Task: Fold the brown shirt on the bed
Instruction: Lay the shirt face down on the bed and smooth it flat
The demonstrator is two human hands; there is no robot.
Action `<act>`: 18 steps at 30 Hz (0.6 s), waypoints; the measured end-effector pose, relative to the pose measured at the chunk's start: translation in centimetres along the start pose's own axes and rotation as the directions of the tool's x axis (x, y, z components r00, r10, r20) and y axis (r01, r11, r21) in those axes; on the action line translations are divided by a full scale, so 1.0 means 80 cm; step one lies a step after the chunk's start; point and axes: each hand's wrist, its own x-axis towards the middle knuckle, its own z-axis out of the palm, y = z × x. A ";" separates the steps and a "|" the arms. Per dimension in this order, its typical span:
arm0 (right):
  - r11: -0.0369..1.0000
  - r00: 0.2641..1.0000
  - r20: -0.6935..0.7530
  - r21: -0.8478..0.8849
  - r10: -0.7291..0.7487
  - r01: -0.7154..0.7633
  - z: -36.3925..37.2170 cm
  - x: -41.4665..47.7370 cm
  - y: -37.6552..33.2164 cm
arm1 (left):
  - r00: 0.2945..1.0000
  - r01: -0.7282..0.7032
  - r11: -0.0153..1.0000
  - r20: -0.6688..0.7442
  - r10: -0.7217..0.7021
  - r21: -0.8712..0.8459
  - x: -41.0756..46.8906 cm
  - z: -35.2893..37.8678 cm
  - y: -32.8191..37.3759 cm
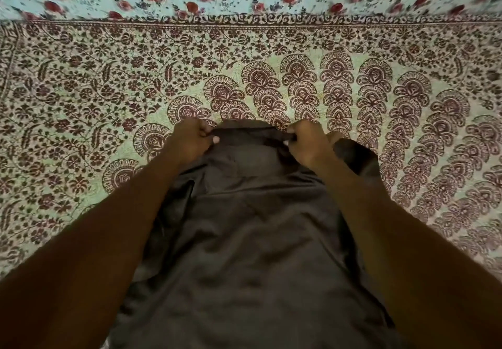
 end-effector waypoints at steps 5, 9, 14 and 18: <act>0.992 0.888 -0.458 -0.098 0.028 -0.082 0.011 -0.011 -0.013 | 0.827 -0.262 0.912 -0.414 0.381 0.315 -0.013 0.018 0.006; 0.990 0.927 -0.371 -0.144 -0.050 -0.004 0.030 0.011 -0.002 | 0.814 -0.207 0.839 -0.387 0.433 0.502 0.003 0.032 -0.003; 0.974 0.826 -0.519 -0.161 -0.222 0.161 0.071 -0.024 0.003 | 0.708 -0.175 0.876 -0.561 0.429 0.449 -0.032 0.052 -0.001; 0.825 0.845 -0.145 -0.355 -0.514 0.441 0.124 -0.074 0.030 | 0.827 -0.290 0.825 -0.306 0.471 0.484 -0.094 0.094 -0.039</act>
